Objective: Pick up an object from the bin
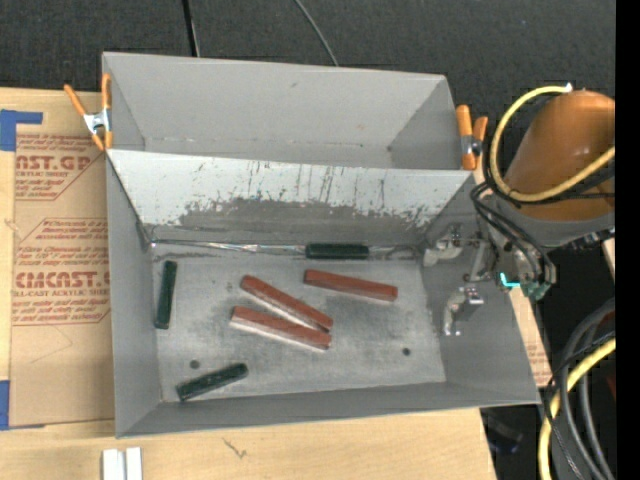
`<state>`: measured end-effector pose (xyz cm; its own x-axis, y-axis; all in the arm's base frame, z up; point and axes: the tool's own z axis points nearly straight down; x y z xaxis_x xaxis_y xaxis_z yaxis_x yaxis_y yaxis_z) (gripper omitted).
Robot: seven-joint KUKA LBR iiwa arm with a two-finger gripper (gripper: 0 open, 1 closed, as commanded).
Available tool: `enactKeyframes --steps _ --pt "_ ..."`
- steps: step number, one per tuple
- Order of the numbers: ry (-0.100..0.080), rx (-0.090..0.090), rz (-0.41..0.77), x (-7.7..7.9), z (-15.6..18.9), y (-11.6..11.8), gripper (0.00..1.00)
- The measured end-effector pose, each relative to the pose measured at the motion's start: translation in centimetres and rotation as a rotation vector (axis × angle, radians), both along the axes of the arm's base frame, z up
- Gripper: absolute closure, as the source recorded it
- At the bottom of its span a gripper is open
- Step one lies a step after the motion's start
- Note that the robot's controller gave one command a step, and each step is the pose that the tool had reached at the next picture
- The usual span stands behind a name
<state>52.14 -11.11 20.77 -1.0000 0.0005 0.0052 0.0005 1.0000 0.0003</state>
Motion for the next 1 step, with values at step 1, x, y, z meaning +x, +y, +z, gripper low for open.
enactKeyframes --steps 1 --pt "-0.007 -0.001 0.001 0.17 0.33 0.03 0.0"
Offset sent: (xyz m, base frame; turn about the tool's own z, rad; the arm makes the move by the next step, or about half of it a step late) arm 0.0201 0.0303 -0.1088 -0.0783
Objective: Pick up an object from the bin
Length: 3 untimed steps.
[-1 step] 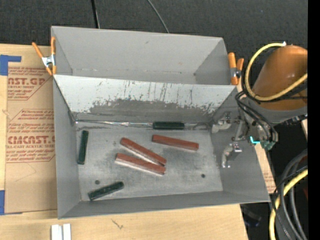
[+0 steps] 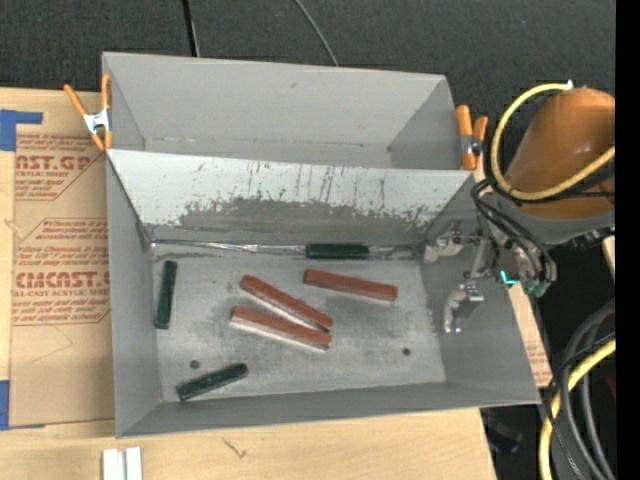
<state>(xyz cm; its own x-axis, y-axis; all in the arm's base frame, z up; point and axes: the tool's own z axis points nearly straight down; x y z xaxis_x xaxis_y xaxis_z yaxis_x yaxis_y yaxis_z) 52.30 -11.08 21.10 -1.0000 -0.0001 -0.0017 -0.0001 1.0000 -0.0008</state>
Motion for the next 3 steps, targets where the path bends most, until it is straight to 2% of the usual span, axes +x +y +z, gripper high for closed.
enactKeyframes --steps 1,2,3 --pt "-0.007 -0.002 0.034 1.0 -4.8 1.3 0.0" --pt "-0.004 0.001 0.003 0.9 -11.1 1.4 0.0" --pt "-0.019 -0.002 -0.023 5.2 -13.4 4.1 1.0"
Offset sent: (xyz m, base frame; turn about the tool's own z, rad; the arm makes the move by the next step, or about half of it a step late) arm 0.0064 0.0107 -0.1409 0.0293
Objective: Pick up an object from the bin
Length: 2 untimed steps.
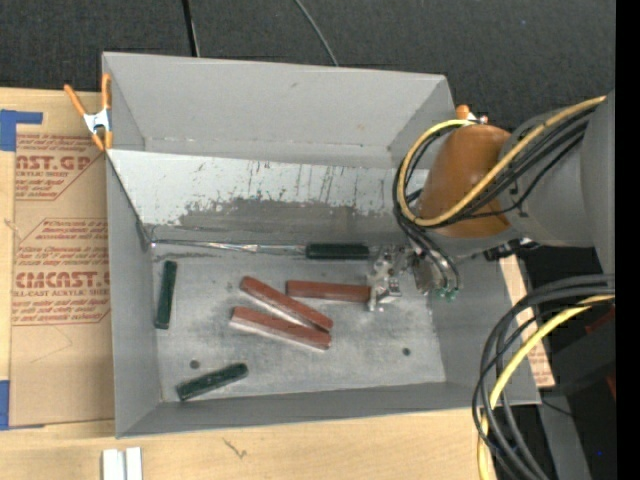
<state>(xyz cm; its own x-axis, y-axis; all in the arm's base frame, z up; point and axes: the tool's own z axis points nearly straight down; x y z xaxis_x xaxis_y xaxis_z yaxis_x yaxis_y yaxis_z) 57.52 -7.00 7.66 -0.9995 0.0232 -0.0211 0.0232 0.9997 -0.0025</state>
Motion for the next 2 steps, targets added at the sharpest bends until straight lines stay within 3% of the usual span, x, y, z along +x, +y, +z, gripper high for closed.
enactKeyframes --steps 1,2 --pt "0.0 0.0 0.0 0.0 0.0 0.0 1.0" --pt "0.009 0.0 0.034 0.9 18.5 -0.5 1.0"
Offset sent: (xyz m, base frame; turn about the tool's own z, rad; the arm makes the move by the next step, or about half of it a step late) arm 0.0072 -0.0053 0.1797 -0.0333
